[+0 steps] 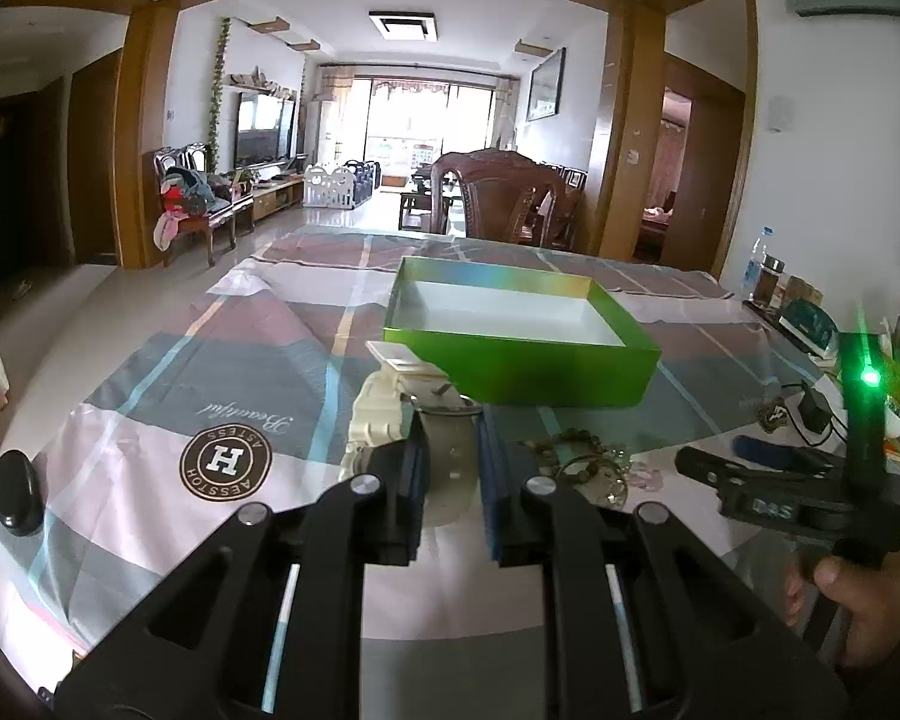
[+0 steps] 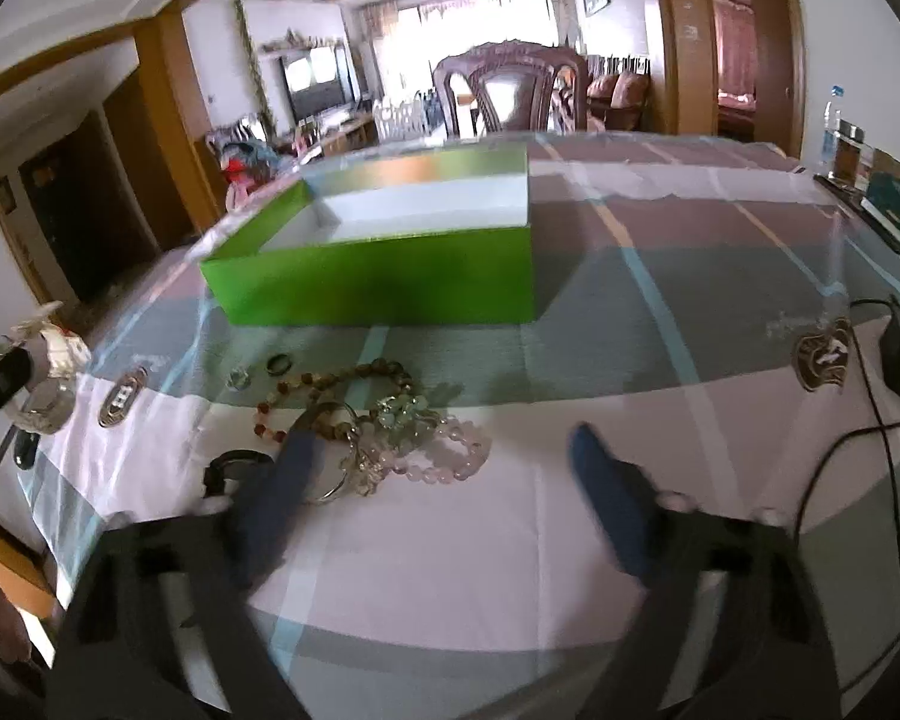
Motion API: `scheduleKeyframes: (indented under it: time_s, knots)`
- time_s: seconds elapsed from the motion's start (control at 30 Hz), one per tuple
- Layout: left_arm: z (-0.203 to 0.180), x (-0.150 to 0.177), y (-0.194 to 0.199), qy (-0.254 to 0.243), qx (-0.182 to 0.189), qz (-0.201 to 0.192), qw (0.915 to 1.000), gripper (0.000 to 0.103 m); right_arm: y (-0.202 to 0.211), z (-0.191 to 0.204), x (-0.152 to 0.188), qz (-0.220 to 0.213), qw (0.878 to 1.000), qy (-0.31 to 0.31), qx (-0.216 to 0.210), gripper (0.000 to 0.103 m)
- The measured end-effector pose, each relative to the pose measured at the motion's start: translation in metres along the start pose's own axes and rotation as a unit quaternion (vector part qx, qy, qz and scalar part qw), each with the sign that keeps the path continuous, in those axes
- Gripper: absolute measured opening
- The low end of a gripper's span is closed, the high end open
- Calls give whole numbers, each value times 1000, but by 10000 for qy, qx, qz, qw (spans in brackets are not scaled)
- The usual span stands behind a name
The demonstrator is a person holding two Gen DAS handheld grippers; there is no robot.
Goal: Organize jewelry
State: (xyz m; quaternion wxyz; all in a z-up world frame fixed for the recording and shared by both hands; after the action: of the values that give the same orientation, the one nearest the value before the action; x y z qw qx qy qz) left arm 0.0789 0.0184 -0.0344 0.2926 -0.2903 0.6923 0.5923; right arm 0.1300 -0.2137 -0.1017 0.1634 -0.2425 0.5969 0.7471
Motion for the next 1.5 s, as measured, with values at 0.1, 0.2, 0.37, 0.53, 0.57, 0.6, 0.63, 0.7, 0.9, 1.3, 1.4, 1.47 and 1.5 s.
scheduleKeyframes:
  time_s: [0.1, 0.2, 0.37, 0.53, 0.57, 0.6, 0.63, 0.7, 0.9, 1.3, 1.4, 1.47, 1.5]
  knots:
    - [4, 0, -3, 21, 17, 41, 10000, 15, -17, 3, -5, 273, 9996, 38, -102, 69]
    - [9, 0, -8, 72, 67, 101, 9999, 15, -27, 9, -10, 387, 9990, 130, -199, 69]
    - [17, -4, -17, 160, 111, 190, 9996, 15, -39, 15, -22, 437, 9988, 239, -34, 57]
    - [25, -5, -22, 216, 123, 231, 9994, 16, -53, 17, -27, 591, 9979, 247, -98, 46]
    - [26, -5, -23, 226, 124, 240, 9994, 16, -54, 18, -27, 628, 9976, 256, -148, 44]
    - [27, -6, -23, 237, 127, 241, 9993, 16, -56, 20, -26, 666, 9972, 268, -195, 44]
    - [28, -6, -24, 249, 129, 246, 9993, 16, -58, 21, -26, 692, 9970, 270, -228, 42]
    - [29, -7, -25, 262, 140, 254, 9992, 16, -62, 23, -25, 745, 9965, 264, -278, 36]
    - [31, -7, -25, 245, 158, 279, 9992, 16, -59, 24, -24, 677, 9965, 184, -450, 1]
    - [19, -8, -16, 175, 300, 233, 9991, 16, 37, 21, -28, -478, 9952, 121, -840, 0]
    - [11, -8, -14, 123, 352, 234, 9990, 16, 58, 23, -23, -612, 9941, 192, -879, 0]
    - [7, -7, -13, 86, 366, 241, 9990, 16, 62, 23, -21, -624, 9942, 235, -847, 0]
    - [5, -7, -13, 74, 374, 257, 9989, 16, 61, 23, -21, -615, 9946, 228, -803, 0]
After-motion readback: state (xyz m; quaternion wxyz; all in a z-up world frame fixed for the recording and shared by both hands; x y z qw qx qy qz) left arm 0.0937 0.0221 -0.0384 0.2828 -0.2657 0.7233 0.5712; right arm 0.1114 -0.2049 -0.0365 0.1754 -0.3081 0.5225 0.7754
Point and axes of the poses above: each gripper's, at about its wrist camera, not at the fingertips, and y roughly against the way its jaws point, z to its left, x to its underside, the point moved 7 cm from there along -y, roughly the way its jaws point, and after that the axes turned 13 degrees about z, right-handed, at the moved point
